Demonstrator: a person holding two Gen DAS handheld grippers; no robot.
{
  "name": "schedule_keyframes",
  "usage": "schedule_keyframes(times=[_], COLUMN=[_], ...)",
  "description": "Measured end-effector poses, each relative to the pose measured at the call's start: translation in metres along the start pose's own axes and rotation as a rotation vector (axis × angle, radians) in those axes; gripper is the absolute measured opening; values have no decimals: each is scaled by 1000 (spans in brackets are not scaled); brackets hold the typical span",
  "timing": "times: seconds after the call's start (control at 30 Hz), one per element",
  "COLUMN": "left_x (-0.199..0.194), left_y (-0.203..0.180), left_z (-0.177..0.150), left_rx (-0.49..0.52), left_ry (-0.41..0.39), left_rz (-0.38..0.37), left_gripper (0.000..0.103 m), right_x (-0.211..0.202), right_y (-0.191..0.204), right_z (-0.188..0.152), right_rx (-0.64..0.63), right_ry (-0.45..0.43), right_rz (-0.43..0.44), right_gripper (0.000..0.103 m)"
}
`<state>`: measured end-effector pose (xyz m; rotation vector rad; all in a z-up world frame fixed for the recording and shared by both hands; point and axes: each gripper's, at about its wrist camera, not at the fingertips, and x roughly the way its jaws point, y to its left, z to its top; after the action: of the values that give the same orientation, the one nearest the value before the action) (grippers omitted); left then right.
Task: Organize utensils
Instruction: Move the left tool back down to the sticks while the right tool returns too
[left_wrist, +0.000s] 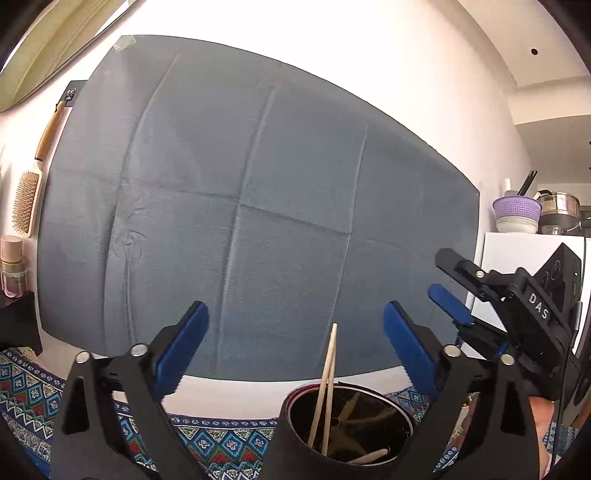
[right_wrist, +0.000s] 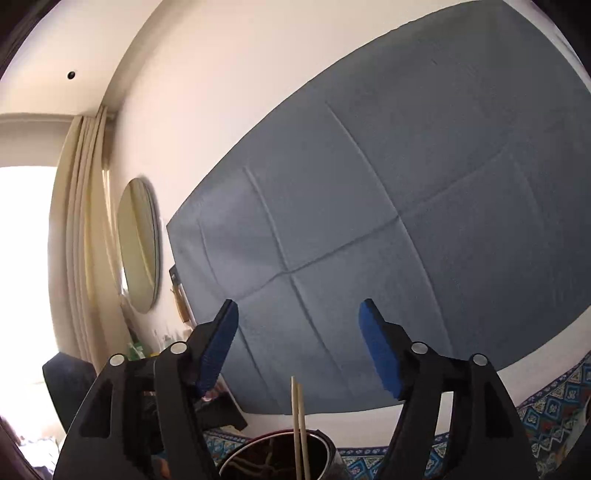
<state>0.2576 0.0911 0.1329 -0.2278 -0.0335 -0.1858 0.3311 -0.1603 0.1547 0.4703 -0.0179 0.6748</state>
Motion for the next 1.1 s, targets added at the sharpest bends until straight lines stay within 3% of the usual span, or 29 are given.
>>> schedule_keyframes(times=[0.07,0.17,0.33,0.4,0.53,0.63,0.8,1.1], left_x=[0,3,3,3,-8,-13,-28,-56], left_y=[5,12,16,16,13,1,-24,-47], left_z=[7,16,27,34,40,38,25,-5], left_rx=[-5,-11,-1,-42,-111,-72,44,77], left_ry=[12,56,119,178,270,345,425,531], left_rz=[13,39,84,118,73,79,107,95], left_gripper=[97,97,97,97,97,97,97,97], right_x=[-7,-19,-21,-19,-21,-30,-55,-102], right_y=[-1,-1,10,17,32,39,47,51], right_z=[12,26,40,43,42,41,42,34], right_rx=[3,-8,-90,-116,-148,-168,-191,-209], right_ry=[-4,-18,33,89,212,288,343,402], right_rz=[-42,-83,-185,-195,-240,-266,-319,-402], right_gripper=[88,91,94,94,94,94,95,95])
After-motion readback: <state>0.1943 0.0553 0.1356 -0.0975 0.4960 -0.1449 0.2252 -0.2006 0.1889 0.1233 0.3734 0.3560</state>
